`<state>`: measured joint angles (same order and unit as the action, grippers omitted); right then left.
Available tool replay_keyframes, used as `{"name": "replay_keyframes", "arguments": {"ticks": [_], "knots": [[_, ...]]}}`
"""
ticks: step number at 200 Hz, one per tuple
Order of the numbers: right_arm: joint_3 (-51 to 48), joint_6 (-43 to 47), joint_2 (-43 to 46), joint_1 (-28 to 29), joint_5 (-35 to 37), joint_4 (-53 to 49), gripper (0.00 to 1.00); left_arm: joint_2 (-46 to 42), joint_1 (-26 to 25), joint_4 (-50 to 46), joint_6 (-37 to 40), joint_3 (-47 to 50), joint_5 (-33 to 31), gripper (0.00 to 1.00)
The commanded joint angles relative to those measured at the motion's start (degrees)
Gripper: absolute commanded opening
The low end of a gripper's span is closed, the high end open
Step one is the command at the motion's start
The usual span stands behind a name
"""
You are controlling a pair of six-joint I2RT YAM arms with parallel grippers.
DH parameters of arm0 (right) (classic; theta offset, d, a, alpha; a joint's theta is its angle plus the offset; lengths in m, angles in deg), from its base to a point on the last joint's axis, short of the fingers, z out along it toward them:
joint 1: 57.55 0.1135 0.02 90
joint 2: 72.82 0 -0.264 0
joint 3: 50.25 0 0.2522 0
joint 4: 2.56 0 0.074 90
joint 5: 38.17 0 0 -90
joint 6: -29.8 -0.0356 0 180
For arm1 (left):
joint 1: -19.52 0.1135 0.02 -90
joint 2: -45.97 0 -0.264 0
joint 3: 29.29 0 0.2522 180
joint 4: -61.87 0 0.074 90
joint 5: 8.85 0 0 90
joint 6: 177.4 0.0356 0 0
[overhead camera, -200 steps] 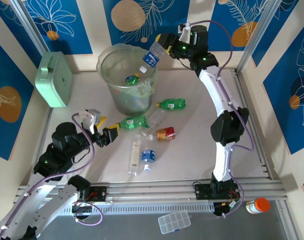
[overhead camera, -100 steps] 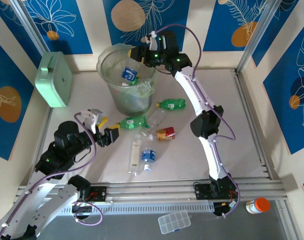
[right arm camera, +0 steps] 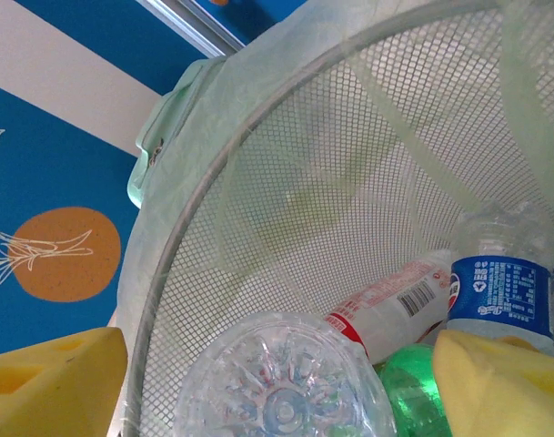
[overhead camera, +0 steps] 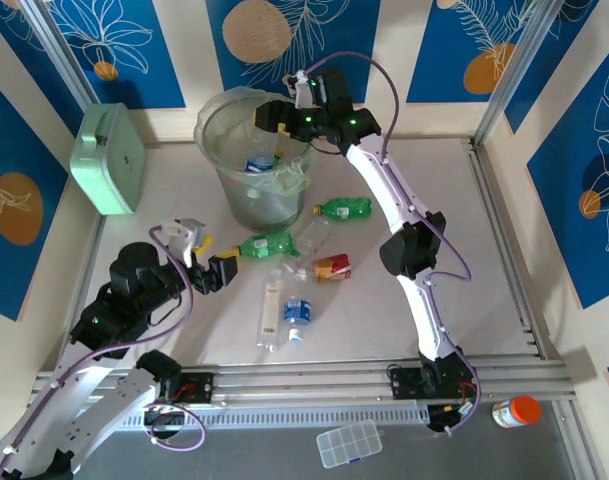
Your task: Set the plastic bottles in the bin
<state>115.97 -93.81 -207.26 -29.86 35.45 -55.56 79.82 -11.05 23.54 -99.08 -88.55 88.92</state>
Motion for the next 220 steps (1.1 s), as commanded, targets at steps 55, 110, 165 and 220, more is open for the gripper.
{"name": "replay_keyframes", "arguments": {"ticks": [55, 110, 165, 220], "knots": [[-1.9, 2.9, 11.4, -0.8, 0.1, 1.0, 0.71, 1.6, -0.5, -2.9, -2.8, -3.7, -0.9, 0.77], [-4.0, 4.8, 10.9, 3.3, -3.7, 0.2, 0.44, 2.5, -0.5, -3.5, -2.5, -4.7, -0.9, 0.77], [-3.6, 4.0, 6.6, 5.8, -5.4, -1.1, 0.37, 2.4, -0.5, -4.2, -2.5, -4.8, -1.1, 0.77], [2.0, 4.8, -0.3, 6.0, 2.2, -9.4, 0.34, 2.5, -0.5, -4.5, -2.4, -5.0, -1.7, 0.77]]}}
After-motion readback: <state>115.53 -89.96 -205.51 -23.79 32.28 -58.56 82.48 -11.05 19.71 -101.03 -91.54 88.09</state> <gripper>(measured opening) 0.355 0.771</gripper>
